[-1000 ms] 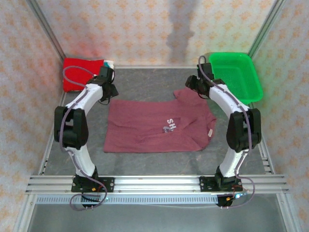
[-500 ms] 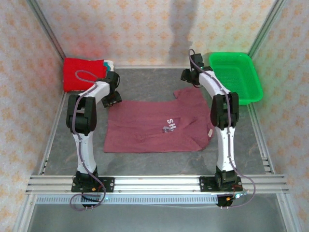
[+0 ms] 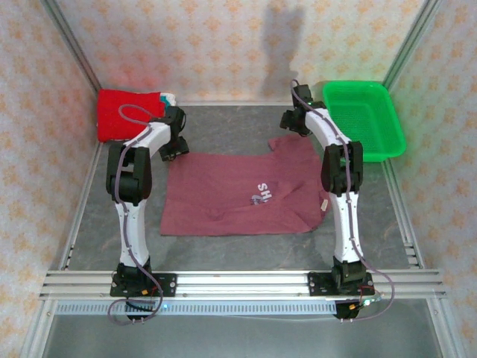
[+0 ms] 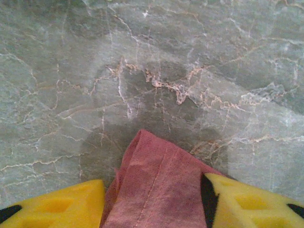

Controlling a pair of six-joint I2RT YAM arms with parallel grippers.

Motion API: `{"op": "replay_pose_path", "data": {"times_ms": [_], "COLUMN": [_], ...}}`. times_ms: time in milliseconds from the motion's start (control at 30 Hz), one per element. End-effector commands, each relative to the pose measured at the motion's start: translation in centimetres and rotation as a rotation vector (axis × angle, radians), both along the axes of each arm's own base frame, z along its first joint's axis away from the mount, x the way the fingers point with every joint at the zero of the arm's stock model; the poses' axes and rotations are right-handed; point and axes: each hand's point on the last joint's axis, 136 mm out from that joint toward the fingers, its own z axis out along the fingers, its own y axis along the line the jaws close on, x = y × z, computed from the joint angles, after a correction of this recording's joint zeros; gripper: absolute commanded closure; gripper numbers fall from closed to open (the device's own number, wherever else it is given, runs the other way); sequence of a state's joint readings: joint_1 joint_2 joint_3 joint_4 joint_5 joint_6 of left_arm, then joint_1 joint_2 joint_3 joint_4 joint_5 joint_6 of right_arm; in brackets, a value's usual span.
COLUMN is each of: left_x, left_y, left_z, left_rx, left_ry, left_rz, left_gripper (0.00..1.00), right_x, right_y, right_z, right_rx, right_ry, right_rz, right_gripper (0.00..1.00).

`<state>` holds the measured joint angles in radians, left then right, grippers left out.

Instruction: Fold and stack the t-shirts

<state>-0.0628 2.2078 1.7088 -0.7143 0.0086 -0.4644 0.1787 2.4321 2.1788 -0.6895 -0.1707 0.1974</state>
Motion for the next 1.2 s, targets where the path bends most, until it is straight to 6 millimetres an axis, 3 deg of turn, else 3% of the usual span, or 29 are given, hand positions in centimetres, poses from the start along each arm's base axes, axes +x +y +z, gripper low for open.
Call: {"op": "replay_pose_path", "data": {"times_ms": [0, 133, 233, 300, 400, 433, 567, 733, 867, 967, 1033, 1167], "left_x": [-0.1, 0.4, 0.6, 0.7, 0.6, 0.6, 0.3, 0.2, 0.1, 0.0, 0.0, 0.0], "left_y": [1.4, 1.4, 1.1, 0.9, 0.7, 0.8, 1.3, 2.0, 2.2, 2.3, 2.3, 2.5], "left_z": [0.2, -0.2, -0.7, -0.9, -1.0, -0.9, 0.0, 1.5, 1.9, 1.9, 1.7, 1.7], "left_rx": [0.065, 0.07, 0.054, 0.04, 0.031, 0.033, 0.057, 0.08, 0.082, 0.08, 0.081, 0.083], "left_ry": [0.03, 0.039, 0.038, 0.037, 0.034, 0.031, 0.017, -0.015, -0.016, -0.019, -0.016, -0.015], "left_rz": [0.006, -0.001, -0.004, -0.004, -0.008, -0.007, 0.0, 0.01, 0.018, 0.02, 0.021, 0.024], "left_gripper": [0.39, 0.39, 0.48, 0.58, 0.87, 0.93, 1.0, 1.0, 1.0, 1.0, 1.0, 1.0], "right_x": [-0.1, 0.3, 0.3, 0.3, 0.3, 0.2, 0.1, 0.3, 0.0, -0.4, -0.4, 0.0], "right_y": [-2.0, -3.0, -3.5, -3.6, -4.1, -4.1, -4.4, -4.0, -3.6, -3.5, -3.6, -3.7], "right_z": [1.6, 1.2, 0.0, -1.0, -2.2, -2.5, -3.2, -3.9, -5.0, -5.5, -5.3, -4.4], "right_rx": [-0.043, -0.055, -0.06, -0.069, -0.091, -0.094, -0.096, -0.072, -0.051, -0.044, -0.047, -0.046], "right_ry": [-0.021, -0.005, 0.044, 0.08, 0.117, 0.123, 0.136, 0.146, 0.187, 0.202, 0.2, 0.174], "right_rz": [-0.036, -0.055, -0.061, -0.061, -0.077, -0.078, -0.1, -0.101, -0.101, -0.106, -0.11, -0.119], "right_gripper": [0.4, 0.32, 0.31, 0.31, 0.31, 0.31, 0.31, 0.31, 0.43, 0.6, 0.72, 0.84]}}
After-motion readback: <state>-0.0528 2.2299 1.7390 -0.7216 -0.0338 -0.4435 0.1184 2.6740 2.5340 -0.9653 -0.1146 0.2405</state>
